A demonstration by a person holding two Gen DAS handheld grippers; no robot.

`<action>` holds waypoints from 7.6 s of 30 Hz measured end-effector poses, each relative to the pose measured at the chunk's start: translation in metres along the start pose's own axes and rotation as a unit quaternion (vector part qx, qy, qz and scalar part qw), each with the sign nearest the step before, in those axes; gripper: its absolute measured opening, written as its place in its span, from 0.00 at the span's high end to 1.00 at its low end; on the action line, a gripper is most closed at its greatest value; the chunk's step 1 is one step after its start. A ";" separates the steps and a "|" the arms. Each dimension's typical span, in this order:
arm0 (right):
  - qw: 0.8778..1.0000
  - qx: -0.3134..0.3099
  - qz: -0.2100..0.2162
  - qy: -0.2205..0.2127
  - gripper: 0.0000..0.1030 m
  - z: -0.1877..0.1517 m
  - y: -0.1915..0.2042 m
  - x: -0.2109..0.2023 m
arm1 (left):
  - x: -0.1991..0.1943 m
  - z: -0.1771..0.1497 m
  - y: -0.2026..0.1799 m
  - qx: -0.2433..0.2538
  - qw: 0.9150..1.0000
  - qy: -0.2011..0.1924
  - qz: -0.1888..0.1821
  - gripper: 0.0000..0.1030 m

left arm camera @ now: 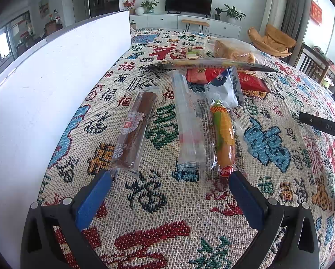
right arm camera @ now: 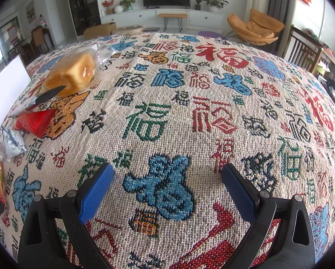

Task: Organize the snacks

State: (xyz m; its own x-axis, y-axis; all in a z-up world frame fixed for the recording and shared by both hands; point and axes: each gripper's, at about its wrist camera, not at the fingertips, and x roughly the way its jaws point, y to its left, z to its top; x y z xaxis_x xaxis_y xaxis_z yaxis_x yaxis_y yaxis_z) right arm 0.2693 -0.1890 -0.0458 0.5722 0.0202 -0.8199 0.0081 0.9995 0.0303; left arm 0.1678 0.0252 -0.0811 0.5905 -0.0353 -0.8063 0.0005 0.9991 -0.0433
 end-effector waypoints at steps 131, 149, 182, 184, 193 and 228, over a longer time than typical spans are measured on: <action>1.000 -0.001 0.000 0.001 0.04 0.000 -0.002 0.001 | -0.035 -0.018 0.046 -0.113 0.992 -0.035 -0.035 0.00; 0.976 -0.061 0.198 0.060 0.08 -0.004 0.117 -0.048 | -0.051 -0.021 0.065 -0.156 0.985 -0.074 -0.008 0.00; 0.946 -0.244 0.160 0.141 0.61 -0.018 0.219 -0.030 | -0.049 -0.024 0.066 -0.160 0.985 -0.066 0.012 0.00; 0.950 -0.214 0.178 0.142 0.65 -0.016 0.209 -0.031 | -0.049 -0.024 0.068 -0.165 0.984 -0.066 0.000 0.00; 0.956 -0.100 0.247 0.123 0.79 -0.009 0.141 -0.056 | -0.040 -0.020 0.080 -0.196 0.974 -0.052 -0.099 0.08; 0.954 -0.221 0.189 0.074 0.82 -0.049 0.128 -0.106 | -0.103 -0.013 0.073 -0.065 0.993 -0.041 -0.091 0.84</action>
State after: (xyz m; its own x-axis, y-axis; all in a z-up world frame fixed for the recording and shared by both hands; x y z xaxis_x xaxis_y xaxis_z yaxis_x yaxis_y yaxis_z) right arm 0.1695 -0.0615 0.0169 0.3430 0.3524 -0.8707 -0.5415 0.8316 0.1232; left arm 0.0968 0.1017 -0.0086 0.6537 -0.2066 -0.7280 0.0115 0.9646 -0.2634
